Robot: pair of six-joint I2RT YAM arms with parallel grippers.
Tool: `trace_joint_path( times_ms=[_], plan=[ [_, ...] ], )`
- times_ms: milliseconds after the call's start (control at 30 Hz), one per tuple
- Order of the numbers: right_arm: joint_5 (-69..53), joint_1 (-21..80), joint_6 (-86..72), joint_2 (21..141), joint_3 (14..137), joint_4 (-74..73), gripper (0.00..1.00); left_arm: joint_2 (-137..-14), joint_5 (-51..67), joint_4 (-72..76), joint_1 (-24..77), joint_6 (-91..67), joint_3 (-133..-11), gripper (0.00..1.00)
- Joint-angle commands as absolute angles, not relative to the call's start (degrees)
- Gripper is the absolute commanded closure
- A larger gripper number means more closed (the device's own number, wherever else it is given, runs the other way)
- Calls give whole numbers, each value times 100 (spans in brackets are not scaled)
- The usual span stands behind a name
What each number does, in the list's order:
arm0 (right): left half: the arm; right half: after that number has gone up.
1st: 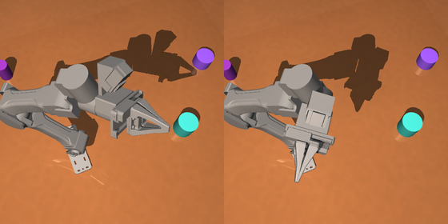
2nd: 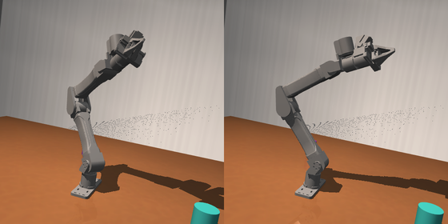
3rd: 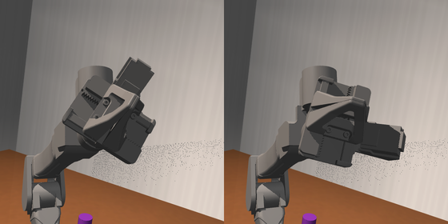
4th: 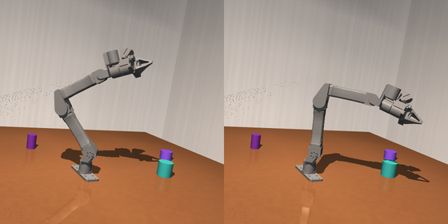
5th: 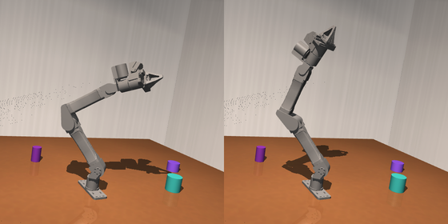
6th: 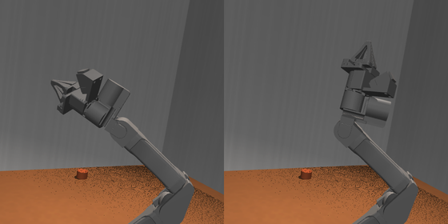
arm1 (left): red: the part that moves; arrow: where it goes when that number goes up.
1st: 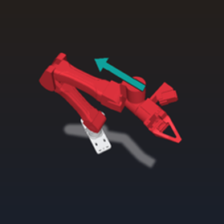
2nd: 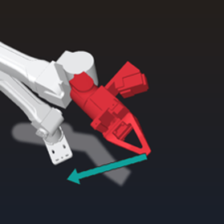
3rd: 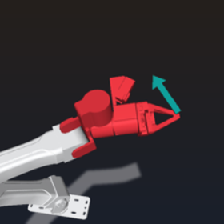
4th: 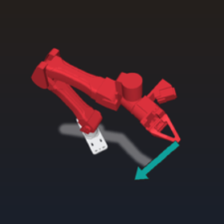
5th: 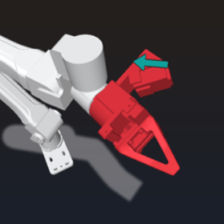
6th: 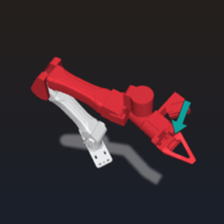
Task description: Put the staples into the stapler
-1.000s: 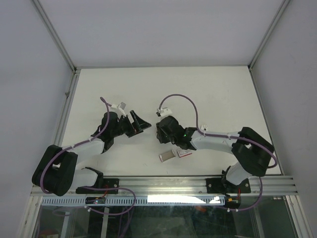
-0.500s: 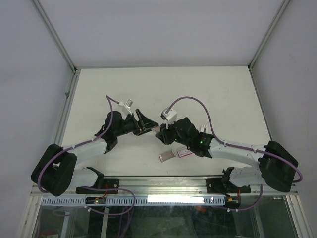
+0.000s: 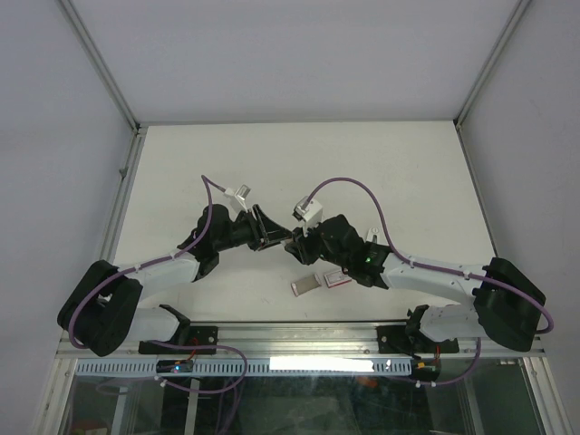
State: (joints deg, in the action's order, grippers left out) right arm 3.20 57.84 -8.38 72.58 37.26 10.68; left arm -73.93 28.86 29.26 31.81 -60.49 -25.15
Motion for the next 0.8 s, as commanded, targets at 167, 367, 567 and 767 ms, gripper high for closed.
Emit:
trace_joint_path(
  times_ms=[167, 367, 567, 767],
  plan=[
    [449, 5760, -1109, 6854, 3704, 1441, 38, -7118, 2846, 3302, 3260, -6170, -2634, 96],
    [-959, 5220, -2028, 6038, 3396, 1518, 10, -7049, 2842, 3736, 3252, -6096, -2570, 100],
    [-3215, 4417, -2767, 6049, 3435, 1666, 8, -7117, 3504, 4393, 3253, -5807, -2573, 100],
    [-4157, 4324, -3042, 6435, 3559, 1821, 9, -6863, 3979, 4586, 3261, -5522, -2562, 100]
  ],
)
